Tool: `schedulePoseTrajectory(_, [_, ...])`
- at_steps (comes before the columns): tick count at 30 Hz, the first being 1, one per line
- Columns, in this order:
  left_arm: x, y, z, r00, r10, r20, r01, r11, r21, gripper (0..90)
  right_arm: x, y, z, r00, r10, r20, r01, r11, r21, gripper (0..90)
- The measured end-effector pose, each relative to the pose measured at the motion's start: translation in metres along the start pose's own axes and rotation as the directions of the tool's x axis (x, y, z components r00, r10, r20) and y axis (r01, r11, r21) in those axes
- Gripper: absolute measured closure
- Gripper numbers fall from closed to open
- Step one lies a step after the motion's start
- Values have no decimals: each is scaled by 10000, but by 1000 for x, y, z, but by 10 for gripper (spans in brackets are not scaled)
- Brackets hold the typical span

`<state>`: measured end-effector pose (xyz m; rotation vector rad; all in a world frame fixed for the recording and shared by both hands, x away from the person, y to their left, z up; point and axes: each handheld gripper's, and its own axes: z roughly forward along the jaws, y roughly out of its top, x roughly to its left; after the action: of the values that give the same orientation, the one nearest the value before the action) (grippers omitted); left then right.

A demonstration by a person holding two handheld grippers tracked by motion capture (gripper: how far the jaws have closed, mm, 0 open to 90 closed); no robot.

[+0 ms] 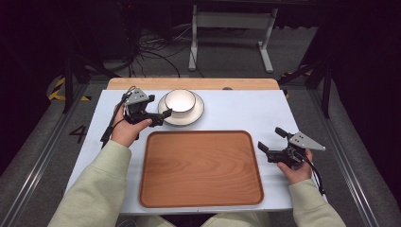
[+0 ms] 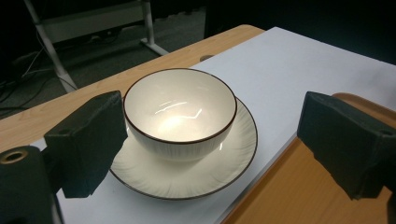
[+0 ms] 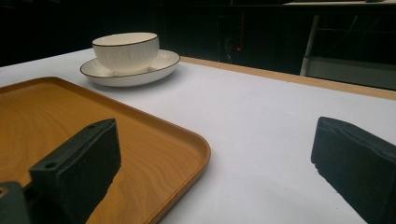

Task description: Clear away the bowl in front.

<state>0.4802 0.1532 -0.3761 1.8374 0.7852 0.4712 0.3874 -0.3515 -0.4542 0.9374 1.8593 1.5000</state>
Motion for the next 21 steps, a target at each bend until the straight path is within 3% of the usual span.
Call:
schedulePoseTrajectory(10, [2, 7, 14, 9994, -181, 298, 176, 9997, 166, 102, 0, 0, 0, 10000, 54, 77, -54, 10000, 5, 13])
schedulePoseTrajectory(13, [3, 11, 17, 9994, 120, 331, -127, 9997, 189, 112, 0, 0, 0, 9999, 96, 88, -96, 10000, 8, 13])
schedulePoseTrajectory(21, [6, 17, 24, 9966, 219, 798, -293, 9952, 933, 213, 0, 0, 0, 9999, 27, 133, -27, 10000, 3, 13])
